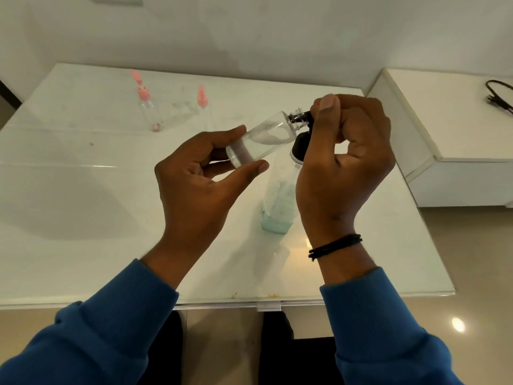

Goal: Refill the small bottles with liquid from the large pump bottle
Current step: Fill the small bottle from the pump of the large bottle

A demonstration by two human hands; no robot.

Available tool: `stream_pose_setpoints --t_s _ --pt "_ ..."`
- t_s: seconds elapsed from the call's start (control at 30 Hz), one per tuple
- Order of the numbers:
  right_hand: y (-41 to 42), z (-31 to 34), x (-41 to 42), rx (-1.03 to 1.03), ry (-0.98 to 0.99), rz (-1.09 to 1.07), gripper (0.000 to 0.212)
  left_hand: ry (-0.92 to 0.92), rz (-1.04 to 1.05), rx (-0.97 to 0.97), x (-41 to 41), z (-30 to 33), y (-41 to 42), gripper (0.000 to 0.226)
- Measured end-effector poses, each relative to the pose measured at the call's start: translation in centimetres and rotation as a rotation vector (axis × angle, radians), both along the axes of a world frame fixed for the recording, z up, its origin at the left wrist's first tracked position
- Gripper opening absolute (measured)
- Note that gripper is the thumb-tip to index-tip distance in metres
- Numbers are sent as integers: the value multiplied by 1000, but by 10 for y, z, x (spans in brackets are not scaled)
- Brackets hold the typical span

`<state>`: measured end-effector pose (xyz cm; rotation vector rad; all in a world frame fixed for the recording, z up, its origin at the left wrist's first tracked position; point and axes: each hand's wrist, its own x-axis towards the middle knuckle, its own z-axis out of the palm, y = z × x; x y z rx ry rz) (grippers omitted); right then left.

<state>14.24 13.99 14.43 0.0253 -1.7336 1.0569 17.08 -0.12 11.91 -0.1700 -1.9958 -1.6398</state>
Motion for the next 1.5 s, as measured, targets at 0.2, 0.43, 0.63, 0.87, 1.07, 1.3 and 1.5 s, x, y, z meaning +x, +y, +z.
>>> stream_pose_setpoints --t_s 0.2,0.43,0.63,0.87,1.07,1.3,1.5 --pt "0 2 1 9 -3 -42 31 7 3 -1 1 1 0 44" --pt "1 -3 -1 -4 -8 3 27 -3 -2 11 0 0 0 46" --pt "5 5 -3 16 -11 -4 30 7 -3 -2 1 2 1 44" --pt "1 -1 -2 -4 -20 16 29 0 7 4 1 0 0 45" --pt "2 -1 -2 6 -8 8 29 1 -5 13 1 0 0 46" --pt "4 2 -4 9 18 7 30 5 -6 15 0 0 1 45" --pt "0 -8 -1 -9 21 22 29 2 0 8 0 -1 -1 46"
